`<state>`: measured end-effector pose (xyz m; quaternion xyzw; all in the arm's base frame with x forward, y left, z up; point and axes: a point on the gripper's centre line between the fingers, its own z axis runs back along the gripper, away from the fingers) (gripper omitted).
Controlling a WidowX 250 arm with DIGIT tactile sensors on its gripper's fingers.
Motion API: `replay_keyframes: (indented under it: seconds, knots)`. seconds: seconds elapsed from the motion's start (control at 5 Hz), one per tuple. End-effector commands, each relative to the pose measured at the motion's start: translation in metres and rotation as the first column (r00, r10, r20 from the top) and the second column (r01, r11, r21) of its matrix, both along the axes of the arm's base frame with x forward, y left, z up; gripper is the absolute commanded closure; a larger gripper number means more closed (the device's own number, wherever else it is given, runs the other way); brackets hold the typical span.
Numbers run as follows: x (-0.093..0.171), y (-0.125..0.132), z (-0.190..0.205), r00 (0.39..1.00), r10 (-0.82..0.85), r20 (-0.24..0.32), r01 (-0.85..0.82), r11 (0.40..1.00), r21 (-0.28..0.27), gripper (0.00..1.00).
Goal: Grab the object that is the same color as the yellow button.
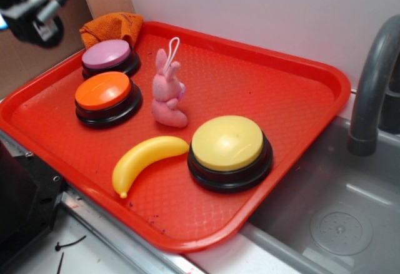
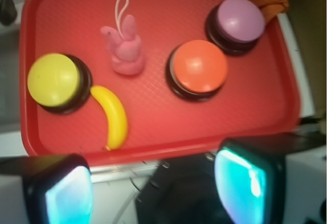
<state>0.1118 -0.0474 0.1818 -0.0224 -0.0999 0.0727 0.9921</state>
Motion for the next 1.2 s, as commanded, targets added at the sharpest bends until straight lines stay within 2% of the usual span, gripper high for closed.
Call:
replay_keyframes:
  seconds: [0.0,0.2,0.4,0.6,0.8,1.0]
  knots:
    - [0.017,-0.029,-0.053,0.998,0.035,0.052,-0.034,0.999,-0.029,0.00]
    - [0.024,-0.037,-0.085,0.998,0.026,0.054,-0.022,0.998,-0.064,0.00]
    - [0.029,-0.042,-0.109,1.000,0.011,0.025,-0.009,0.997,-0.082,0.00]
    - [0.033,-0.053,-0.131,0.999,-0.033,0.014,0.035,0.991,-0.127,0.00]
    - [0.043,-0.062,-0.149,0.997,-0.075,0.006,0.075,0.986,-0.148,0.00]
    - [0.047,-0.061,-0.157,0.998,-0.069,0.001,0.068,0.987,-0.144,0.00]
